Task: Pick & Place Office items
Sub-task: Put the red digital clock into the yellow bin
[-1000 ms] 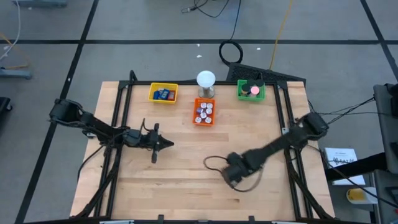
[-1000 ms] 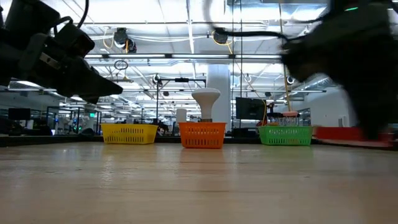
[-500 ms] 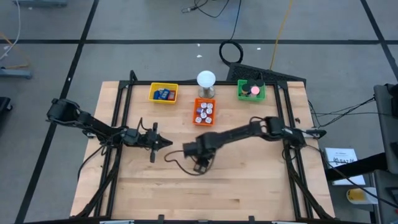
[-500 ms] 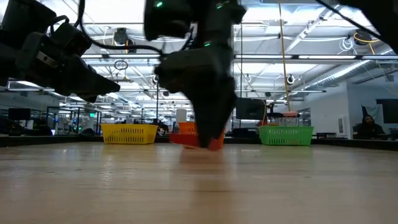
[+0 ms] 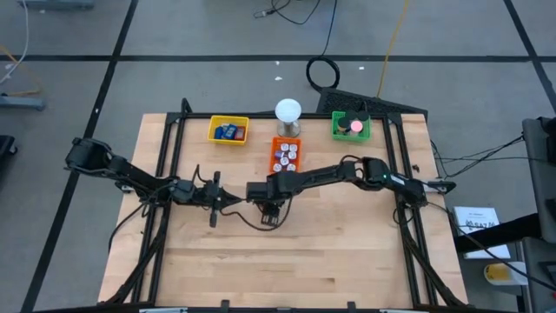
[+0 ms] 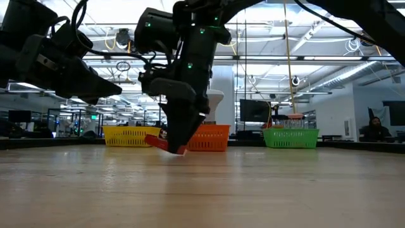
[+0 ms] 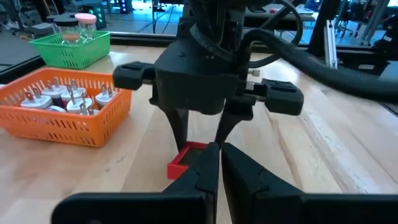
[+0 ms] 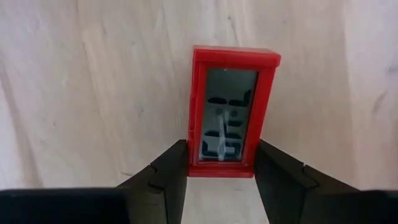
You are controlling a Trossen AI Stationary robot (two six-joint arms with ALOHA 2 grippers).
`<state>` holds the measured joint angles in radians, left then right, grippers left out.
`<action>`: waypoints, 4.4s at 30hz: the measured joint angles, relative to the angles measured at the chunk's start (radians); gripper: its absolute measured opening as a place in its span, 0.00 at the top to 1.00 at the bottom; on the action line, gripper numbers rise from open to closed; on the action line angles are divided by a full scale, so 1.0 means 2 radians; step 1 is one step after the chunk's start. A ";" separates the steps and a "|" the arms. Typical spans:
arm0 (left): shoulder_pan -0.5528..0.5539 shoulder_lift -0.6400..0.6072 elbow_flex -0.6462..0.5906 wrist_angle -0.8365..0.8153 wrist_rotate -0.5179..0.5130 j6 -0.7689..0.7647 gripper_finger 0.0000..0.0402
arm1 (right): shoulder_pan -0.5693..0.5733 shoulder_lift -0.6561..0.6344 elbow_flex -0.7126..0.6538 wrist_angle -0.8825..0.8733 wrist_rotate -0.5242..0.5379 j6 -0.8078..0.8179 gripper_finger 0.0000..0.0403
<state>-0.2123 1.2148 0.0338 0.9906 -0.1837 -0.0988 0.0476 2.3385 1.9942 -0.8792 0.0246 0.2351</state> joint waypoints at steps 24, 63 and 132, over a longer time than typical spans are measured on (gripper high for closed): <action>0.007 0.000 0.068 -0.136 0.039 0.002 0.95 | 0.063 -0.153 -0.202 0.162 0.103 -0.040 0.73; 0.110 0.228 0.372 -0.490 0.130 0.140 0.26 | 0.050 -0.422 -0.827 0.878 0.039 -0.060 1.00; 0.504 0.134 0.378 -0.601 0.096 0.101 0.42 | 0.015 -0.418 -0.802 0.894 0.064 -0.092 1.00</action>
<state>0.7948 1.4831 0.7891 -0.2123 0.0079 0.1027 0.0784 1.5024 0.3908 0.9082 0.1527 0.0518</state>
